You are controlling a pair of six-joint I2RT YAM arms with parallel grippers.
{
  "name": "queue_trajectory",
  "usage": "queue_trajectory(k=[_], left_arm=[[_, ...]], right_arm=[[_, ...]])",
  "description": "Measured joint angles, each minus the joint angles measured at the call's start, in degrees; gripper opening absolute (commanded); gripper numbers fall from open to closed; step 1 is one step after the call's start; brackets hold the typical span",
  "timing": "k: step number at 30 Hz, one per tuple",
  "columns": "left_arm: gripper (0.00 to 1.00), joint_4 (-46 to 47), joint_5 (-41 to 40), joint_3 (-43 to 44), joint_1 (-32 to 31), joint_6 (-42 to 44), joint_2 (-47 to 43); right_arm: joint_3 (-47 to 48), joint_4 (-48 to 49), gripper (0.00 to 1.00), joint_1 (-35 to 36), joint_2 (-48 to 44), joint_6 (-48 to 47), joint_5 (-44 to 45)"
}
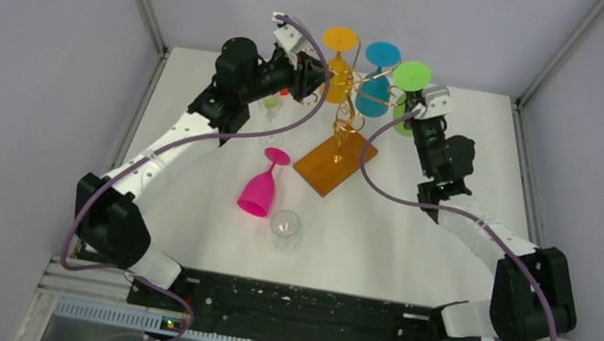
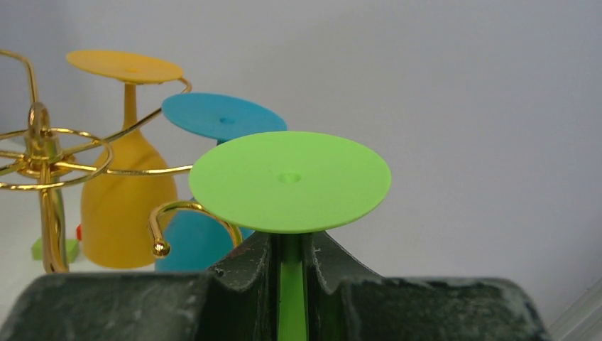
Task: Place the wine glass upside down on the wine glass rack
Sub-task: Adjust the wine glass in the wine rack.
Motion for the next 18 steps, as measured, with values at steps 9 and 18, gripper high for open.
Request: queue_trajectory(k=[9, 18], left_arm=[[0.3, 0.0, 0.0, 0.0, 0.0, 0.0, 0.11], [0.3, 0.0, 0.0, 0.0, 0.0, 0.0, 0.11]], right_arm=[[0.02, -5.4, 0.0, -10.25, -3.39, 14.03, -16.63], [1.92, -6.03, 0.0, -12.85, -2.12, 21.7, -29.44]])
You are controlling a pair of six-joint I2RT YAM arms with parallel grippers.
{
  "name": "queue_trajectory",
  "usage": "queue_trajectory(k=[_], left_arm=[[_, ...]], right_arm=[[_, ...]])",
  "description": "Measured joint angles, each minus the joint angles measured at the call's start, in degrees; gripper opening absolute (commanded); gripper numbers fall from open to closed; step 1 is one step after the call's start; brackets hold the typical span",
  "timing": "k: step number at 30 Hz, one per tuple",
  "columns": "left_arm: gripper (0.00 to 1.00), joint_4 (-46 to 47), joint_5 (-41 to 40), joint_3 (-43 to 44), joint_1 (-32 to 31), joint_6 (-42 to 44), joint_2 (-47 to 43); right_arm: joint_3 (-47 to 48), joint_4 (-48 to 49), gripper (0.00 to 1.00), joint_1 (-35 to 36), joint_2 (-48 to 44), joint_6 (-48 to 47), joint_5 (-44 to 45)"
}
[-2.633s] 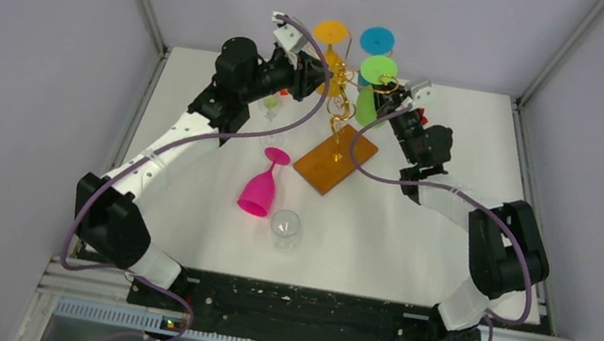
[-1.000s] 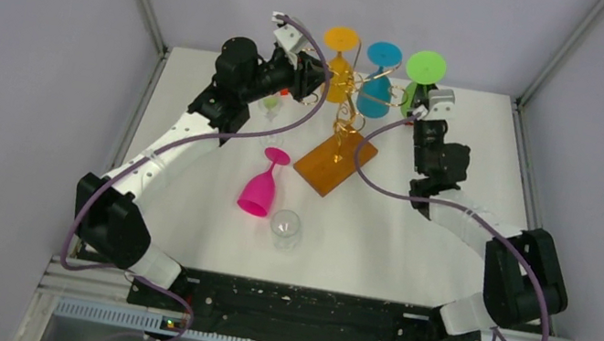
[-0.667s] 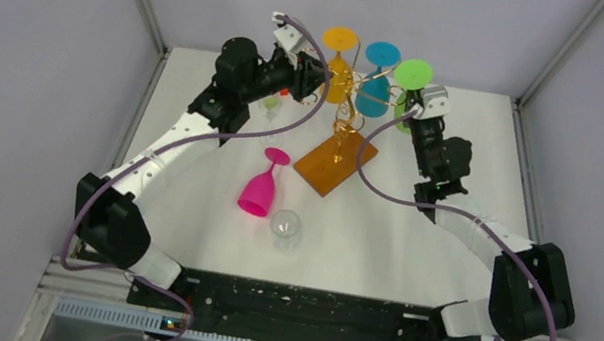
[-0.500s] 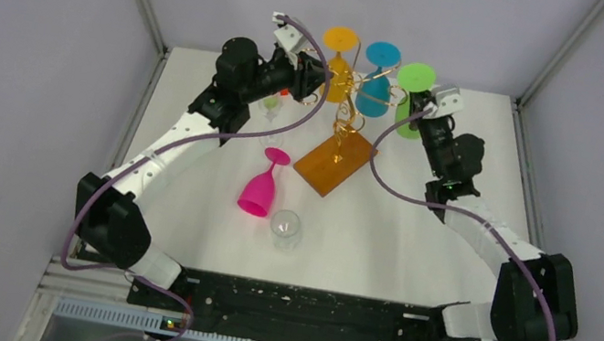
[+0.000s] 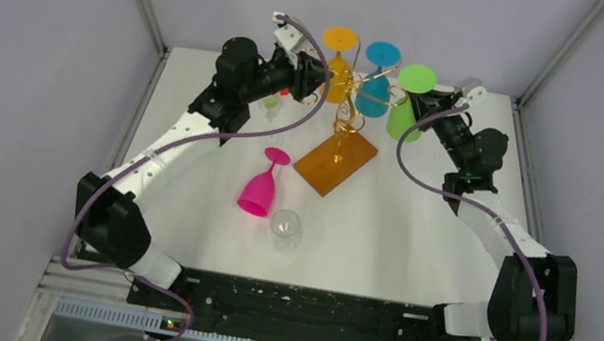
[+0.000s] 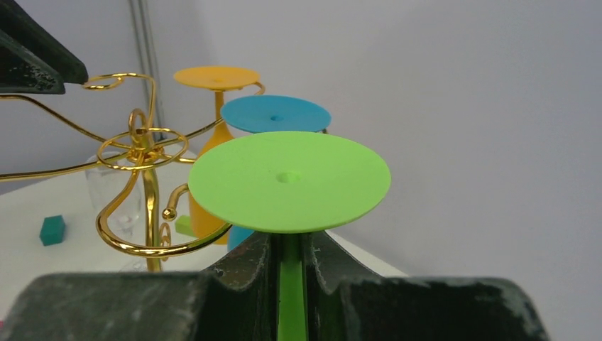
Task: Place the wine glass upside down on the wine glass rack
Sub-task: Adjust the wine glass in the wine rack.
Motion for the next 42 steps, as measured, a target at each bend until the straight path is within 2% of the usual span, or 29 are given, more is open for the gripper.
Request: queue_trajectory(k=[10, 31, 42], left_arm=[[0.3, 0.0, 0.0, 0.0, 0.0, 0.0, 0.0], [0.3, -0.02, 0.0, 0.0, 0.0, 0.0, 0.0], [0.3, -0.07, 0.09, 0.0, 0.0, 0.0, 0.02]], right_arm=[[1.77, 0.96, 0.0, 0.0, 3.82, 3.06, -6.86], [3.72, 9.42, 0.0, -0.13, 9.44, 9.11, -17.51], [5.79, 20.57, 0.0, -0.17, 15.32, 16.7, -24.0]])
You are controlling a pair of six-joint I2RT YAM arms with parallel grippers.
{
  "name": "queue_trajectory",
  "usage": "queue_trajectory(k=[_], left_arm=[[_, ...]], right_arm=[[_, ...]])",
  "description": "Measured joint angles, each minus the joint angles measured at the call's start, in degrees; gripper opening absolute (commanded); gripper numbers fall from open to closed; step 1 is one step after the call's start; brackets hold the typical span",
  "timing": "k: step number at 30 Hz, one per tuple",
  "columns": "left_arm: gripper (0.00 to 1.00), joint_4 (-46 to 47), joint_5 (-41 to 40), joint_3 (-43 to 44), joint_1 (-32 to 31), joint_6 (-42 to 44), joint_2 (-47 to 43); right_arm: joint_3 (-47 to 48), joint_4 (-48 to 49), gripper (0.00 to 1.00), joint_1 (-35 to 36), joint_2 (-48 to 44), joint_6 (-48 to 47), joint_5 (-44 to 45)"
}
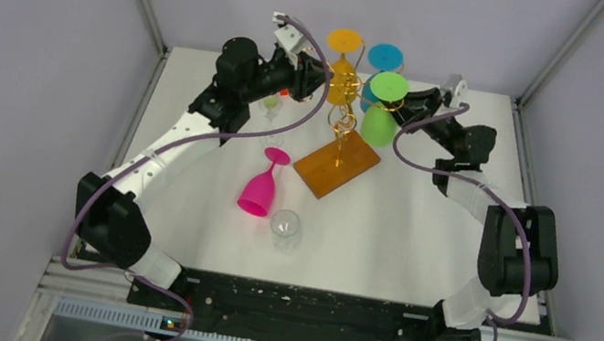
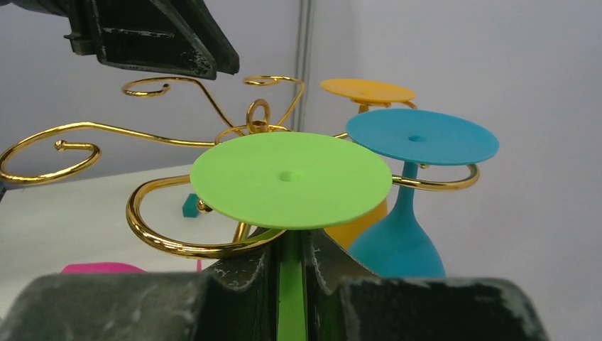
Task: Place the wine glass upside down on the wine glass rack
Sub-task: Adjust the wine glass in the wine rack.
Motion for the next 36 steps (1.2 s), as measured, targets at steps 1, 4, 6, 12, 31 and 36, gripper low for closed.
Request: queue_trajectory(k=[1, 4, 6, 12, 31, 36], left_arm=[[0.3, 0.02, 0.09, 0.0, 0.0, 0.0, 0.07], [0.3, -0.04, 0.46, 0.0, 0.0, 0.0, 0.37], [0.3, -0.48, 0.85, 0.0, 0.0, 0.0, 0.61], [0.29, -1.31, 1.55, 0.22, 0.0, 0.0, 1.53], [0.48, -2.54, 6.16, 4.76, -0.96, -1.57, 4.11], [0.61, -2.51, 6.32, 5.25, -3.17, -1.92, 4.79]], right_arm=[[0.26, 1.66, 0.0, 0.0, 0.66, 1.16, -0.96], [0.63, 6.4, 0.0, -0.02, 2.34, 4.33, -3.1], [0.66, 9.33, 0.0, -0.09, 3.1, 6.38, -4.44], [1.01, 14.21, 0.0, -0.74, 4.39, 11.8, -8.35], [4.46, 16.04, 0.0, -1.27, 6.47, 19.8, -16.72], [4.46, 16.04, 0.0, -1.27, 6.47, 19.82, -16.72]])
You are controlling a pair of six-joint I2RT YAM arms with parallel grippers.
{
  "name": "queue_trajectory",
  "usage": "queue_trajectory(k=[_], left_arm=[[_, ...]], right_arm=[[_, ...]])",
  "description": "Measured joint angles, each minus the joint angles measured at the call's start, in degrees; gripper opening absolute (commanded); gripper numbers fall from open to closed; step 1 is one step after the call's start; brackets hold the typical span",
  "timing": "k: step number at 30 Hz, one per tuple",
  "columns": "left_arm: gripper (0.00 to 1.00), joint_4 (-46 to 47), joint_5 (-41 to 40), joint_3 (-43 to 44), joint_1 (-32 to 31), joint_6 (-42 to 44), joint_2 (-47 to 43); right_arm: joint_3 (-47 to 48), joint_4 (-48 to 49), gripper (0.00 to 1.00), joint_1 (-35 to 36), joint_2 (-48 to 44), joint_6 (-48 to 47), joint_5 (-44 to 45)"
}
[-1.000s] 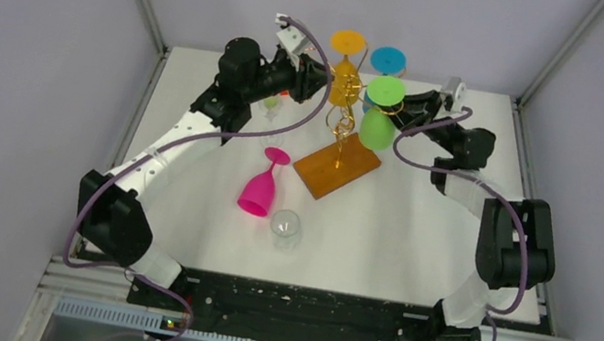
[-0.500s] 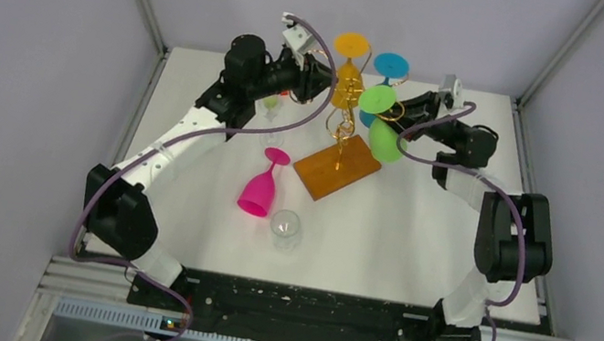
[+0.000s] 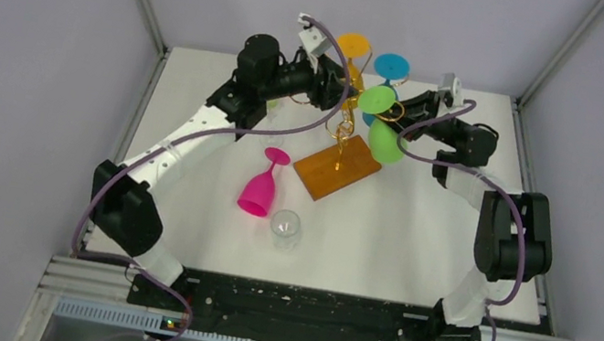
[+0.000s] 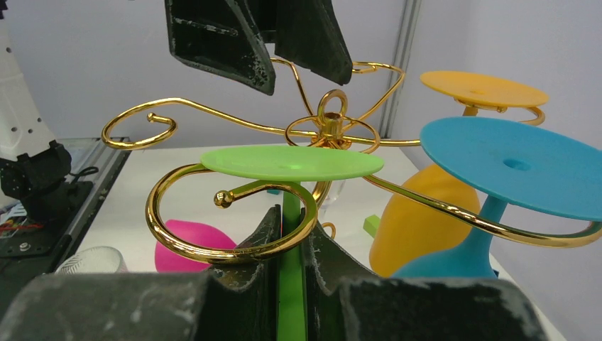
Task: Place the wine glass upside down on the wine glass rack
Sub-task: Adjust the wine glass in the wine rack.
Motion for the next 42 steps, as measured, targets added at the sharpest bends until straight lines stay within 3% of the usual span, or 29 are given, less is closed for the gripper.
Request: queue_trajectory(k=[5, 9, 19, 42], left_arm=[[0.69, 0.07, -1.14, 1.64, -1.73, 0.24, 2.6], [0.65, 0.46, -3.08, 1.92, -1.9, 0.26, 4.83], [0.0, 1.95, -4.48, 3.56, -2.21, -0.52, 7.04], [0.0, 2.67, -5.44, 3.54, -2.05, 0.48, 7.37]], right_arm=[[0.0, 0.0, 0.0, -0.11, 0.0, -0.02, -0.04], [0.0, 0.04, 0.0, -0.15, 0.0, -0.02, -0.11], [-0.15, 0.09, 0.0, -0.17, 0.0, -0.04, 0.37], [-5.57, 0.13, 0.0, -0.17, -4.66, 2.78, 3.52]])
